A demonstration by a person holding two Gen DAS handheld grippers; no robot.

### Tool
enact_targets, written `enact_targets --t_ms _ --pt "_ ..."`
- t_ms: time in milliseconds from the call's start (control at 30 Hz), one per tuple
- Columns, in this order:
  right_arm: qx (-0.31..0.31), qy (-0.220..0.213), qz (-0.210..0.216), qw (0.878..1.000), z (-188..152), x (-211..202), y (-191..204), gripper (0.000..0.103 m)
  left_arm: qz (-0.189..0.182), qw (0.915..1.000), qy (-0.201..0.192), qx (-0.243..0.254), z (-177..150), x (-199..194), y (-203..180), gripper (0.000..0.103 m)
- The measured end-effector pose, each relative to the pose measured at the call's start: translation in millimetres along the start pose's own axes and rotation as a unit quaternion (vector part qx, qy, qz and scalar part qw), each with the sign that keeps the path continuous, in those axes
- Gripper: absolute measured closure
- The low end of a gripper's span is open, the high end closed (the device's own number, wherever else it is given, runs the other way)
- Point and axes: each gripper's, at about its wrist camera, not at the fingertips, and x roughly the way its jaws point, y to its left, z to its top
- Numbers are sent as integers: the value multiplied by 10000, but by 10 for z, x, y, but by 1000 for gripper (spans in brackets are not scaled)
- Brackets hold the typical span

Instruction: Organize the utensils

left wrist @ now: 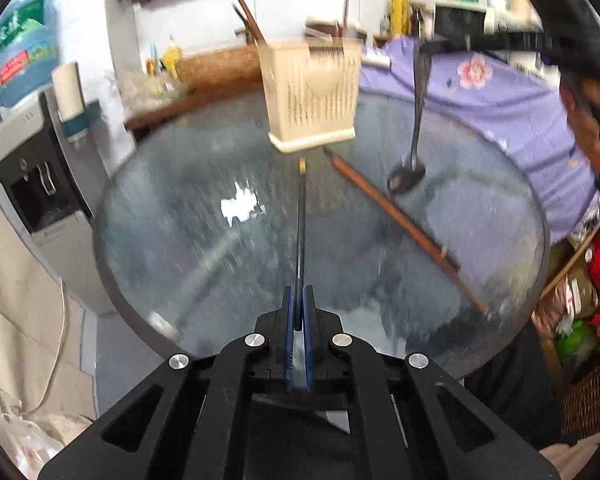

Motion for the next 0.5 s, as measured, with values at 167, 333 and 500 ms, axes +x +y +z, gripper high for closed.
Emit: enact_targets --t_ms 167,333,500 --pt "-5 -65 -3 10000 25 -44 -1 101 49 9977 -651 -165 335 -247 83 99" --pt "18 -128 -25 9999 70 -71 -23 101 41 9929 -1151 -289 654 -345 89 100" --pt "34 -148 -58 9999 98 -68 -52 101 -94 9903 -1325 -409 860 -296 94 100"
